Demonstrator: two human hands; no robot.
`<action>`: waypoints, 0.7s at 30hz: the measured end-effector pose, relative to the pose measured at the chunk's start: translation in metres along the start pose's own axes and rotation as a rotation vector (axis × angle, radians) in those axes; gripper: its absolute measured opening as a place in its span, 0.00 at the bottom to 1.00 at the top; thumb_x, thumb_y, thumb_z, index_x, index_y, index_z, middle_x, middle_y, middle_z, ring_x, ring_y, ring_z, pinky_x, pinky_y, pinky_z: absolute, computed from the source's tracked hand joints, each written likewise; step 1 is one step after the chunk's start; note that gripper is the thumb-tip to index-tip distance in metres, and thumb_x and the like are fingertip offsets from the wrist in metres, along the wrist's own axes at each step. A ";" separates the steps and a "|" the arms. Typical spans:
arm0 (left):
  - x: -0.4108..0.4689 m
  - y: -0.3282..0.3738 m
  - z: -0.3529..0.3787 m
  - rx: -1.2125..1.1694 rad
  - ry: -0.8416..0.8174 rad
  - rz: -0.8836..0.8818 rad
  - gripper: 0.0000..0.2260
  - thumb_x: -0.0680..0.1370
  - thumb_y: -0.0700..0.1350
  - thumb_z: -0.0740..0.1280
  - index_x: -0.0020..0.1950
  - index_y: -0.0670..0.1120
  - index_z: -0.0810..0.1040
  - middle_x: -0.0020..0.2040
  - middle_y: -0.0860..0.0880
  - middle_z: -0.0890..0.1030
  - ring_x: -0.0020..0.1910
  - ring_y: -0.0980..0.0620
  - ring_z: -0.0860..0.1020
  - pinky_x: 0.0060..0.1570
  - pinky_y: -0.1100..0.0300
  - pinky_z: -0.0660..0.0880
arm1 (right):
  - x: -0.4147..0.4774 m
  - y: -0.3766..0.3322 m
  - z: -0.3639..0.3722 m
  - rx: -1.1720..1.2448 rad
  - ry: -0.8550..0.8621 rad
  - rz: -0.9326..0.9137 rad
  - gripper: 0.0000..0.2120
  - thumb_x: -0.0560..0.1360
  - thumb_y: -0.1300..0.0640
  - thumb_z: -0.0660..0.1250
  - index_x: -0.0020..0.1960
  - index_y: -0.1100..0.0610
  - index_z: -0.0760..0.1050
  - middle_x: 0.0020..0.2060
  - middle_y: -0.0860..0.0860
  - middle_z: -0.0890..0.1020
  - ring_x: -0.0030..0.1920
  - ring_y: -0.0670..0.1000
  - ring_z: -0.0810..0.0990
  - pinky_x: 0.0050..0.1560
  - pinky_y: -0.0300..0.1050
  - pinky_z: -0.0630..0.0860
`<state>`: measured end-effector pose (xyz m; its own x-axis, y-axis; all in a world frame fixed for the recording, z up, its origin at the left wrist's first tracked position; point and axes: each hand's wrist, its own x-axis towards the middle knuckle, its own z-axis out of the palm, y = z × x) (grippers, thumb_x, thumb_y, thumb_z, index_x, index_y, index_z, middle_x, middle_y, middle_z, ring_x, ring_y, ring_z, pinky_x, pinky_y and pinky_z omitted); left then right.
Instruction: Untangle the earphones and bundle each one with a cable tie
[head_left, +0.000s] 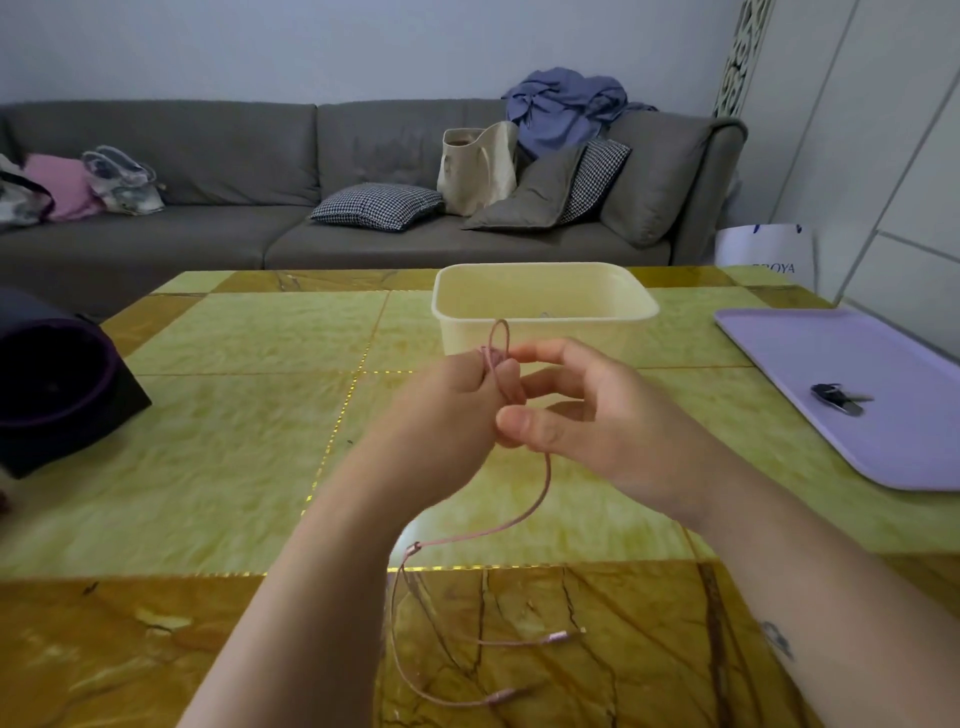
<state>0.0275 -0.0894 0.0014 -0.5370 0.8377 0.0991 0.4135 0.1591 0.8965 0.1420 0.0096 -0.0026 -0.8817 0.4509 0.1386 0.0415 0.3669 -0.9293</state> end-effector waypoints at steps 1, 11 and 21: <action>-0.001 -0.001 0.001 0.112 0.017 0.054 0.14 0.81 0.51 0.58 0.38 0.48 0.73 0.34 0.52 0.79 0.37 0.48 0.77 0.44 0.50 0.75 | 0.000 0.000 0.002 0.000 0.019 0.002 0.30 0.62 0.39 0.74 0.61 0.45 0.72 0.50 0.45 0.83 0.48 0.46 0.84 0.56 0.50 0.77; -0.002 0.000 0.004 0.534 0.057 0.141 0.14 0.82 0.48 0.54 0.40 0.45 0.71 0.40 0.49 0.76 0.42 0.48 0.77 0.46 0.51 0.72 | 0.002 0.000 -0.013 0.113 0.064 0.111 0.03 0.74 0.60 0.67 0.46 0.59 0.76 0.29 0.50 0.81 0.24 0.44 0.74 0.34 0.39 0.78; -0.011 0.001 -0.010 -0.584 -0.673 -0.039 0.13 0.78 0.48 0.57 0.37 0.47 0.76 0.27 0.51 0.65 0.32 0.52 0.73 0.46 0.54 0.79 | 0.012 0.018 -0.038 0.727 0.179 0.122 0.06 0.68 0.58 0.68 0.44 0.53 0.77 0.31 0.46 0.78 0.23 0.42 0.64 0.39 0.38 0.69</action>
<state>0.0264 -0.1040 0.0056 0.0789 0.9958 -0.0458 -0.1354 0.0563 0.9892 0.1505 0.0525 -0.0043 -0.7985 0.6017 0.0162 -0.2408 -0.2947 -0.9247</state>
